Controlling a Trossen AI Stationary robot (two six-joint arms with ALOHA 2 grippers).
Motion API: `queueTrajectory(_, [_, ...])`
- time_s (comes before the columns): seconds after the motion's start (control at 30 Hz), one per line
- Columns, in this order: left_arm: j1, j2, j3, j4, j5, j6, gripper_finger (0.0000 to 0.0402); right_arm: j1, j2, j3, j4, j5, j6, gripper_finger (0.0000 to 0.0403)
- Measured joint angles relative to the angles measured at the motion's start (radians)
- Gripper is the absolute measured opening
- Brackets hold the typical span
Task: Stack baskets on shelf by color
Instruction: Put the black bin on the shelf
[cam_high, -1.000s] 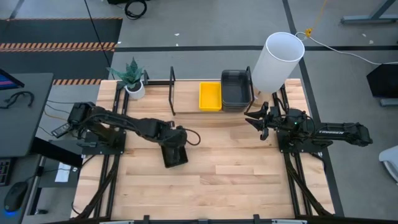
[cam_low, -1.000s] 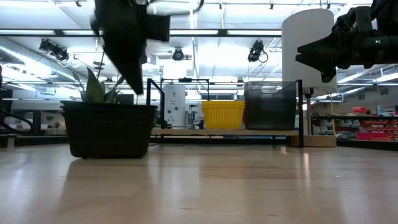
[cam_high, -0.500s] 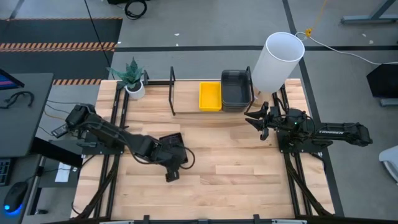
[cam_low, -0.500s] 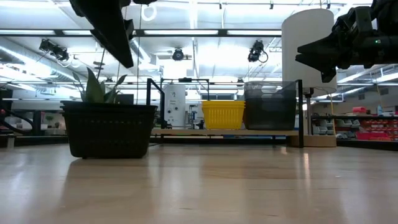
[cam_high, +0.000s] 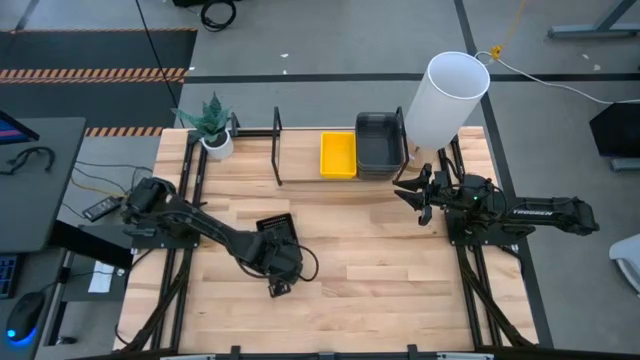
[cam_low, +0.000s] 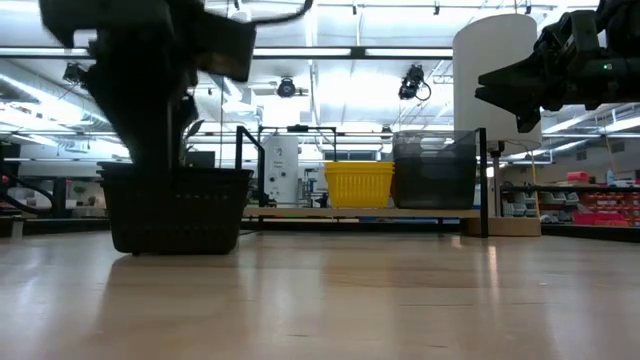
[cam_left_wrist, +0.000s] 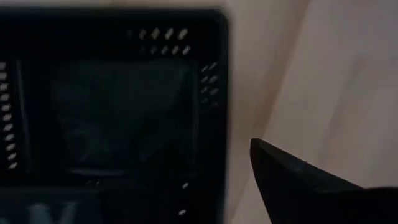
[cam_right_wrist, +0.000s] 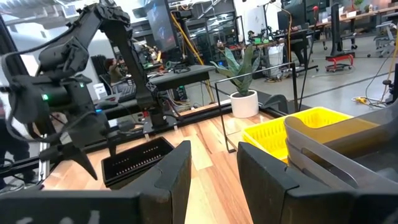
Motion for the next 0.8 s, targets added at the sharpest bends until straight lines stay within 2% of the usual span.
queueTrajectory(0.17, [0.001,0.006,-0.001,-0.04,-0.007,0.044,0.0191,0.0,0.0,0.0,0.0,0.0,0.0,0.0135])
queueTrajectory(0.33, [0.001,0.006,0.0,-0.044,-0.014,0.071,0.0163,0.0,0.0,0.0,0.0,0.0,0.0,0.0135])
queueTrajectory(0.5, [0.001,0.006,0.0,-0.044,-0.015,0.121,0.0113,0.0,0.0,0.0,0.0,0.0,0.0,0.0135])
queueTrajectory(0.7, [0.002,0.004,0.0,-0.072,-0.02,0.163,0.0022,0.0,0.0,0.0,0.0,0.0,0.0,0.0135])
queueTrajectory(0.8, [0.005,0.004,0.0,-0.081,-0.042,0.201,0.0019,0.0,0.0,0.0,0.0,0.0,0.0,0.0135])
